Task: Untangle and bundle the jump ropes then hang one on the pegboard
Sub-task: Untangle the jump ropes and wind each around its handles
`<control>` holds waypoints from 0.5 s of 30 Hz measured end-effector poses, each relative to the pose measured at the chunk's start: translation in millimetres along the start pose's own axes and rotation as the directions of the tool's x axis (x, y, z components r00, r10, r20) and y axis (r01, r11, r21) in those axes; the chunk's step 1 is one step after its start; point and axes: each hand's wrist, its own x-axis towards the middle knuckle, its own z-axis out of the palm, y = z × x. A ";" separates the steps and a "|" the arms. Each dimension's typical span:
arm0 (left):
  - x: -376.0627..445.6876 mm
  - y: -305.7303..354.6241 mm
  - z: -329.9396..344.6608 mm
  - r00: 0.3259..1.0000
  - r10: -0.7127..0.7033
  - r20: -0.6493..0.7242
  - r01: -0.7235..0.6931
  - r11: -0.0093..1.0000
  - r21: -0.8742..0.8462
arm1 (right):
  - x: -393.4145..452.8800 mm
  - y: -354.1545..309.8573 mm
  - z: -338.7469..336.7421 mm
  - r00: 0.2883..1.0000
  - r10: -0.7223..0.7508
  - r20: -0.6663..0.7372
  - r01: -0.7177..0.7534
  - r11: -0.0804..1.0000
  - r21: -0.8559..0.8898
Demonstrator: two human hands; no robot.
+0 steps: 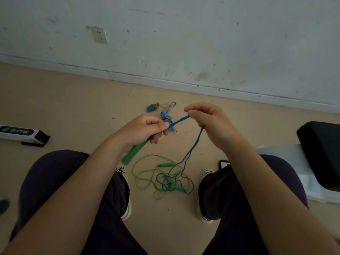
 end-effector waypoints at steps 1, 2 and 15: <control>-0.7 -0.7 -2.1 1.000 0.002 0.011 -0.002 1.000 -0.016 | 0.4 -0.9 -3.5 1.000 0.006 -0.018 -0.007 1.000 -0.013; -1.0 -1.5 -3.4 1.000 0.010 0.016 -0.010 0.999 -0.036 | -0.1 -1.4 -5.9 1.000 0.021 -0.003 -0.021 0.999 -0.036; -4.3 1.7 1.8 0.979 -0.098 0.179 0.105 0.994 -0.028 | -5.4 1.5 5.2 0.978 0.075 0.193 -0.034 0.977 -0.210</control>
